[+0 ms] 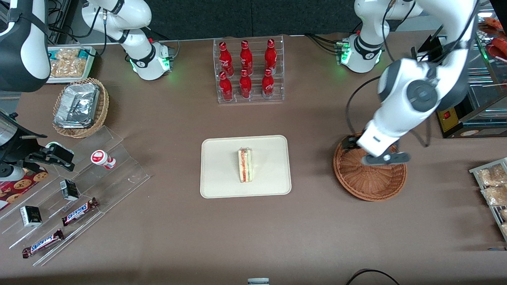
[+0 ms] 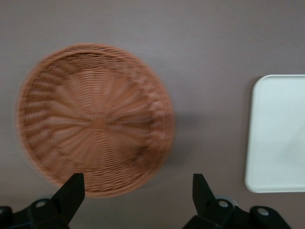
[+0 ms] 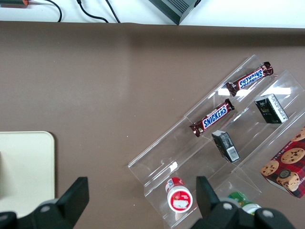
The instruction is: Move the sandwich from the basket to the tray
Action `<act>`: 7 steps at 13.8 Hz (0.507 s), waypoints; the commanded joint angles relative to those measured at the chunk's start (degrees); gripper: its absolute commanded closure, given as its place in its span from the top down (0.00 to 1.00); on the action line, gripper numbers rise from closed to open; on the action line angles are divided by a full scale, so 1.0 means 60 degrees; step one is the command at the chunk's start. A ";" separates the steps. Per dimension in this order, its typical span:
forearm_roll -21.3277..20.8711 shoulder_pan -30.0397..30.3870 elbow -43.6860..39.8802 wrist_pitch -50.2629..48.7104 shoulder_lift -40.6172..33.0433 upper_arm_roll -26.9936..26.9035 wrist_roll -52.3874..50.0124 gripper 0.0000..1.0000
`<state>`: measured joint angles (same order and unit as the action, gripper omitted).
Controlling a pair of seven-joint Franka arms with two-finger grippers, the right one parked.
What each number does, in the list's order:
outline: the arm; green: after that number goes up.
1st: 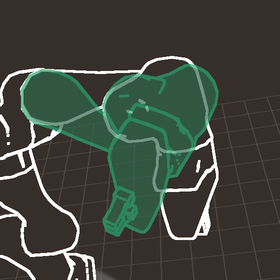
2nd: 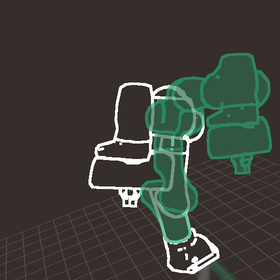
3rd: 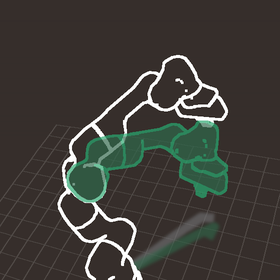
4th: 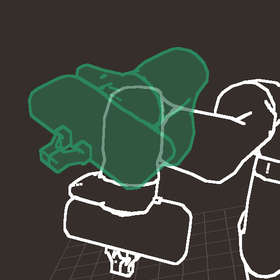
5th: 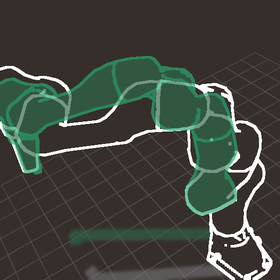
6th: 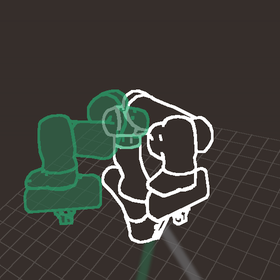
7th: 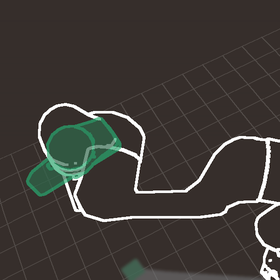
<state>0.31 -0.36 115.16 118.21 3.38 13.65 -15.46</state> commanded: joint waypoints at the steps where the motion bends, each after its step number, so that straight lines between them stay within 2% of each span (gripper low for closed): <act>1: 0.0226 0.0746 0.0671 -0.1048 -0.1426 0.0055 0.0774 1.00; 7: 0.0285 0.1231 -0.1744 -0.3967 -0.1531 -0.0150 0.1182 1.00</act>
<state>0.87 5.78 109.50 98.61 -6.43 12.96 -11.14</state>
